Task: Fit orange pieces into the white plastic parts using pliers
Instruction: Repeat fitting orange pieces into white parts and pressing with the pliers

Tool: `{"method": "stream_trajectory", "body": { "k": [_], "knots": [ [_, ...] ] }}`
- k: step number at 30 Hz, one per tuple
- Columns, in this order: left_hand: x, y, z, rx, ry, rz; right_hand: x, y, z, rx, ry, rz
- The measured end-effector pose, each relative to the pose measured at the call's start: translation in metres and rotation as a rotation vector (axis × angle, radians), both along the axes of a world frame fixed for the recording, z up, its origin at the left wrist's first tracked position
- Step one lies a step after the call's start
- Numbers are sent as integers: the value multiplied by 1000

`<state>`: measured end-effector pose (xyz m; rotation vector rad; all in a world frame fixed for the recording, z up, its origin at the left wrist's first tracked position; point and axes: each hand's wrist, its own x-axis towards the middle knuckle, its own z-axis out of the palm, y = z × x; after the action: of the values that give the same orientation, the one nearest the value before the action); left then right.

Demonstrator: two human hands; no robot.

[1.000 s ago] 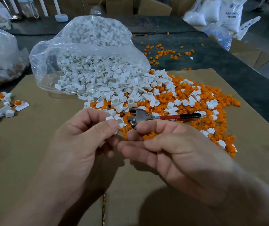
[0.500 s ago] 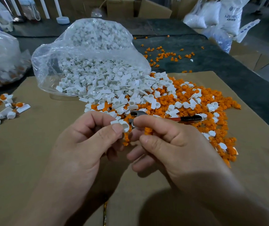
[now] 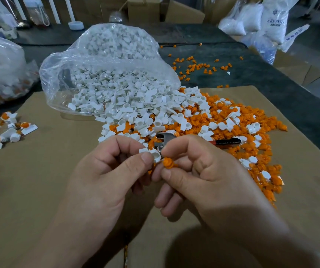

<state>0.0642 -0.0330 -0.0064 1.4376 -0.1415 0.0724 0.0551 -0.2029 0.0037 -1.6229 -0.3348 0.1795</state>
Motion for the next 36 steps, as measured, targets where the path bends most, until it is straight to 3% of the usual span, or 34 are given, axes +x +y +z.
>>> {"method": "stream_trajectory", "body": {
  "k": [15, 17, 21, 27, 36],
  "knots": [
    [-2, 0, 0, 27, -88, 5, 2, 1, 6, 359, 216, 85],
    [-2, 1, -1, 80, -87, 17, 1, 0, 7, 271, 168, 31],
    [1, 2, -6, 169, -59, 63, -6, -1, 6, -127, -87, -131],
    [-1, 0, -6, 194, -39, 53, -9, -1, 7, -455, -444, -243],
    [-4, -3, -7, 198, -83, 28, -11, 0, 11, -584, -565, -274]
  ]
}}
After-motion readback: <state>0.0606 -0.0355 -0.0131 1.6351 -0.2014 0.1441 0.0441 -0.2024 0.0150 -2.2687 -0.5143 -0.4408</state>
